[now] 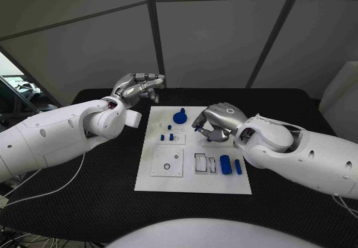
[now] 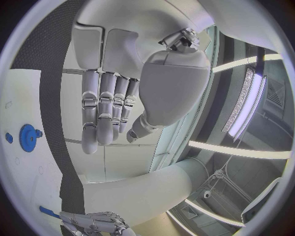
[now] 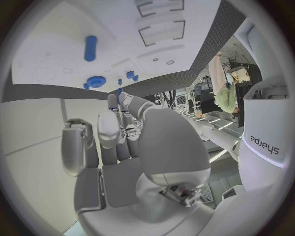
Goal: Assemble the parts on the task board
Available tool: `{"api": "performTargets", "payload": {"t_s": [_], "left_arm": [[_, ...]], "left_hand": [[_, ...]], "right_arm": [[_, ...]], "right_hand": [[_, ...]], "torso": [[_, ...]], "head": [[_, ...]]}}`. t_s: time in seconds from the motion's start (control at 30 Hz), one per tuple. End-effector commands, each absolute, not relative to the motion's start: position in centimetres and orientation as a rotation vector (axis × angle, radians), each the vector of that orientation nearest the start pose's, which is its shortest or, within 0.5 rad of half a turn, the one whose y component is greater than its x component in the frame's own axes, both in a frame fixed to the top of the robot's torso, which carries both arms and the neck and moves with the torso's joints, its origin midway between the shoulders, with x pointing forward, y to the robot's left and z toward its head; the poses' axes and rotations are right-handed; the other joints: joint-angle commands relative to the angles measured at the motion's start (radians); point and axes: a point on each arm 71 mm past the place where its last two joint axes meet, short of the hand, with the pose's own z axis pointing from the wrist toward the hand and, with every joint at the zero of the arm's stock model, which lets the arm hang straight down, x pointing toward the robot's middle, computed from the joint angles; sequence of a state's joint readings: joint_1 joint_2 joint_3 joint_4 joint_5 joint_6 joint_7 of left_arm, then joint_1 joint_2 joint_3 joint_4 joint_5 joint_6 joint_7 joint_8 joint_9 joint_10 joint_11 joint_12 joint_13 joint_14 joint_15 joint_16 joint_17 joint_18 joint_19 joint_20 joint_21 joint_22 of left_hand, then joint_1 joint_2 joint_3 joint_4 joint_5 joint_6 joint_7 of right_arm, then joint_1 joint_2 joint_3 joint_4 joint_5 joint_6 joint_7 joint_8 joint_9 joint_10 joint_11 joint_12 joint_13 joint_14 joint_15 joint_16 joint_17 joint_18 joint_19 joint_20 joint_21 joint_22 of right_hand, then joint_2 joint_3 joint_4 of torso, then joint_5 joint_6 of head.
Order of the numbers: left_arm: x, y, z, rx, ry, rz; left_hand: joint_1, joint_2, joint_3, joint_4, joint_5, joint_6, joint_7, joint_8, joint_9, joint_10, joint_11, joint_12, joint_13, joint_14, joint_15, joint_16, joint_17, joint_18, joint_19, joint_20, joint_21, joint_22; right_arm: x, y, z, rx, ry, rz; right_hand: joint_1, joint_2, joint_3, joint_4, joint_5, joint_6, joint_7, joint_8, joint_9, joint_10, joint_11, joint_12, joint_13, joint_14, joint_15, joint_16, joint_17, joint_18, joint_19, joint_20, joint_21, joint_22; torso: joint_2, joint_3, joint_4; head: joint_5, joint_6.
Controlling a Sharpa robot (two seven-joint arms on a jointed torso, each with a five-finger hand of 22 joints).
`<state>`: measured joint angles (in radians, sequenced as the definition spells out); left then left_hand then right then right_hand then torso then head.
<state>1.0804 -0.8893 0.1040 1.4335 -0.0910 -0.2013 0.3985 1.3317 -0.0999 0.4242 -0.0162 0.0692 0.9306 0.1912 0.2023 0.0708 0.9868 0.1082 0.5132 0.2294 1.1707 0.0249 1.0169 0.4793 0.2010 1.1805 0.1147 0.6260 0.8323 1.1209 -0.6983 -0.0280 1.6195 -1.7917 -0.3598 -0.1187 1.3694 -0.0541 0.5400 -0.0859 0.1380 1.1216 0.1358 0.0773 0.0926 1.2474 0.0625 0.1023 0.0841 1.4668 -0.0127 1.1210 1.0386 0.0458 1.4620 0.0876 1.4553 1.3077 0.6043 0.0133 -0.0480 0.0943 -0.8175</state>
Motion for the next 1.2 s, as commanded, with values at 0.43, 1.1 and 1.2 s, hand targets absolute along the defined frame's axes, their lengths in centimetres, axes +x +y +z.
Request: {"api": "performTargets", "payload": {"t_s": [0.43,1.1,1.2], "left_arm": [[49.9,24.5,-18.7,-1.096,1.363,-1.578],[50.0,24.1,-18.6,-1.094,1.371,-1.588],[50.0,24.1,-18.6,-1.094,1.371,-1.589]], "left_hand": [[-0.006,0.002,-0.012,0.001,0.002,-0.007,-0.001,0.009,0.002,-0.008,0.0,0.012,0.002,-0.006,0.003,0.008,-0.003,-0.018,0.002,0.008,-0.007,-0.004],[-0.004,0.002,-0.014,0.0,0.002,-0.008,-0.001,0.011,0.002,-0.009,0.0,0.015,0.002,-0.007,0.003,0.009,-0.004,-0.018,0.002,0.008,-0.008,-0.005],[-0.004,0.002,-0.014,0.0,0.002,-0.008,-0.001,0.011,0.002,-0.009,0.0,0.015,0.002,-0.007,0.003,0.009,-0.004,-0.018,0.002,0.008,-0.008,-0.005]], "right_arm": [[42.6,-4.3,-22.2,-0.562,1.569,0.859],[41.2,-2.9,-24.7,-0.658,1.677,0.851],[41.2,-2.9,-24.9,-0.669,1.685,0.844]], "right_hand": [[-0.01,0.0,-0.001,-0.006,0.001,-0.005,0.011,-0.002,-0.001,-0.005,0.009,-0.011,0.0,0.031,-0.001,0.008,-0.001,-0.006,0.013,0.003,0.005,0.1],[-0.012,-0.002,-0.003,-0.007,-0.006,-0.008,0.012,-0.004,-0.001,-0.006,0.011,-0.014,0.0,0.03,0.0,0.01,-0.002,-0.006,0.013,0.005,0.005,0.1],[-0.012,-0.001,-0.003,-0.007,-0.006,-0.008,0.012,-0.005,-0.001,-0.006,0.011,-0.014,0.001,0.03,0.0,0.01,-0.002,-0.006,0.013,0.005,0.005,0.101]], "torso": [[0.001,-0.0012,0.001],[0.0,-0.0004,-0.0024],[0.001,0.0001,-0.0032]], "head": [[0.053,-0.016],[0.094,-0.04],[0.098,-0.042]]}}
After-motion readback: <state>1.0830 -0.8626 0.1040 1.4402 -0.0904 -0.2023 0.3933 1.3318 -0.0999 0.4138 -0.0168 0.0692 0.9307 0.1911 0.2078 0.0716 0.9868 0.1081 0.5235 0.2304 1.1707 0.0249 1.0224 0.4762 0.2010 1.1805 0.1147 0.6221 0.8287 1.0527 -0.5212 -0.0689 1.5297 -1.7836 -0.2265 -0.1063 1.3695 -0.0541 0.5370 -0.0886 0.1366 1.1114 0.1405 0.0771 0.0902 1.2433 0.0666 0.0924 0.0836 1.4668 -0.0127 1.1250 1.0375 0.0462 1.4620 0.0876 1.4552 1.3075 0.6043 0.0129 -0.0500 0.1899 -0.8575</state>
